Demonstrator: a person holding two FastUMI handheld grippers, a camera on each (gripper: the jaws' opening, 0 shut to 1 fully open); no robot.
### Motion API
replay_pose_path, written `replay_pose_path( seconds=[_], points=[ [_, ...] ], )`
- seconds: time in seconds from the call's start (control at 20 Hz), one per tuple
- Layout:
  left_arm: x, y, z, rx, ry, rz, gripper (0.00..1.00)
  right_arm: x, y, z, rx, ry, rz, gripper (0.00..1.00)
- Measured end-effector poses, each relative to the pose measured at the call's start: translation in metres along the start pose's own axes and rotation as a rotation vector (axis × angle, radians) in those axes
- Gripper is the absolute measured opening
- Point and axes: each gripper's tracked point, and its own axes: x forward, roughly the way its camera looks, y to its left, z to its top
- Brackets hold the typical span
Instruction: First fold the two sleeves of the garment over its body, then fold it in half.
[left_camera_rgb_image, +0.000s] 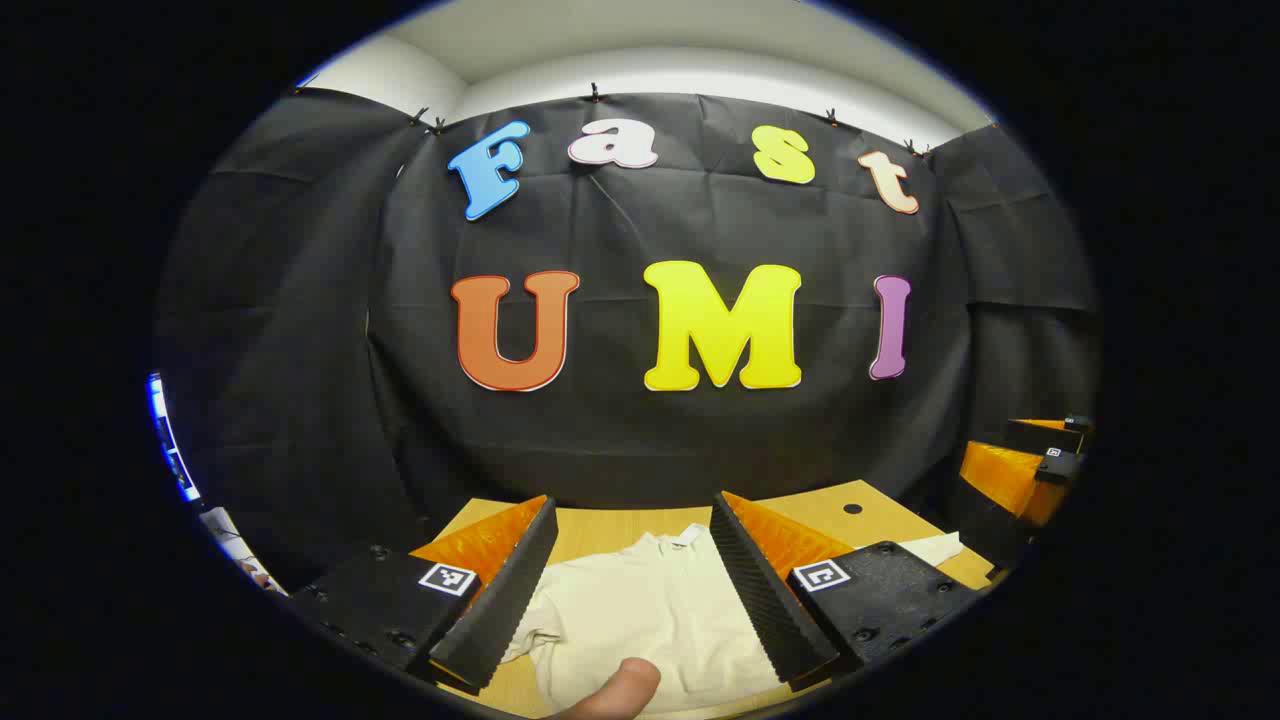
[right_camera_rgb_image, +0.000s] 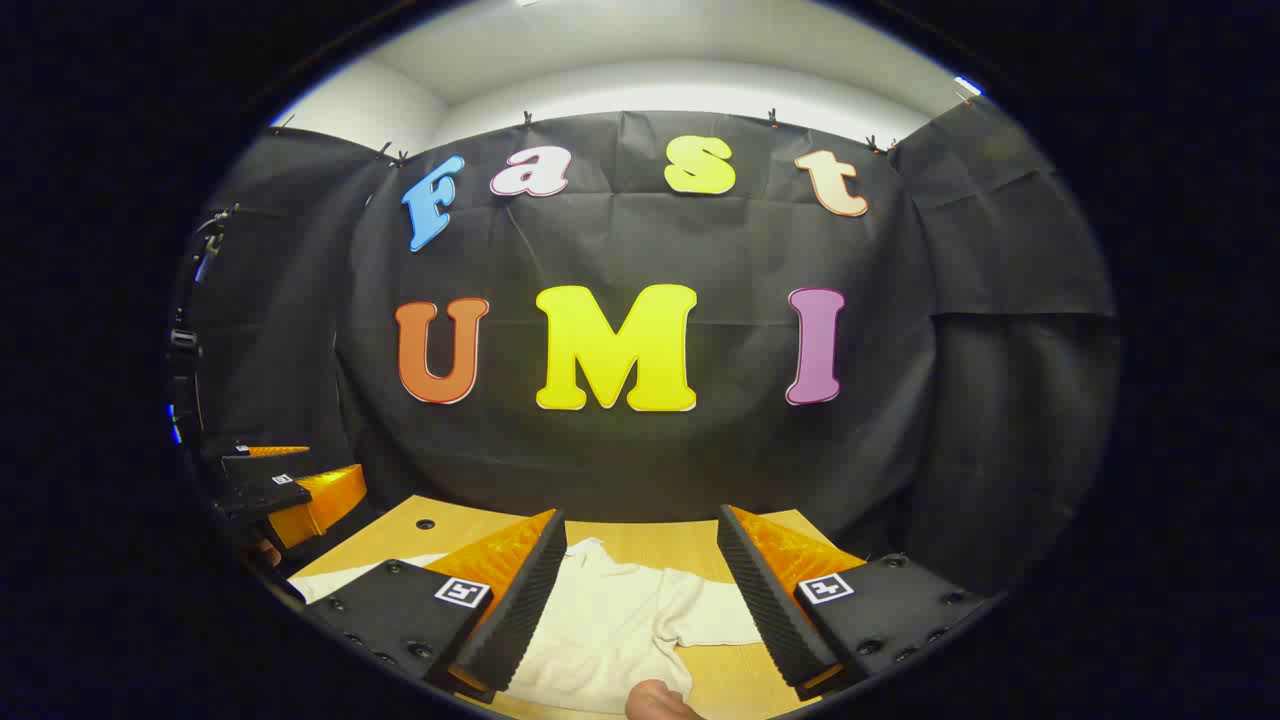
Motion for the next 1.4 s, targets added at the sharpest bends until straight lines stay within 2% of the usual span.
replay_pose_path(
  seconds=[0.5, 0.55, 0.8, 1.05, 1.25, 1.4],
  points=[
    [0.006, 0.001, -0.001, 0.018, 0.018, 0.036, 0.99, 0.020, -0.008, 0.010, -0.012, -0.036, 0.012, 0.93],
    [0.007, 0.000, 0.000, 0.023, 0.017, 0.037, 0.99, 0.021, -0.008, 0.011, -0.009, -0.039, 0.013, 0.96],
    [0.012, -0.009, 0.004, 0.031, 0.006, 0.026, 0.99, 0.028, -0.013, 0.009, -0.012, -0.035, 0.018, 0.93],
    [0.020, -0.017, 0.003, 0.033, 0.005, 0.023, 0.99, 0.036, -0.024, 0.008, 0.000, -0.029, 0.015, 0.95],
    [0.024, -0.027, 0.005, 0.029, 0.003, 0.037, 0.99, 0.054, -0.069, -0.008, 0.043, 0.015, -0.044, 0.95],
    [0.026, -0.038, 0.002, 0.040, 0.020, 0.055, 0.99, 0.079, -0.136, -0.031, 0.027, 0.046, -0.136, 0.92]
  ],
)
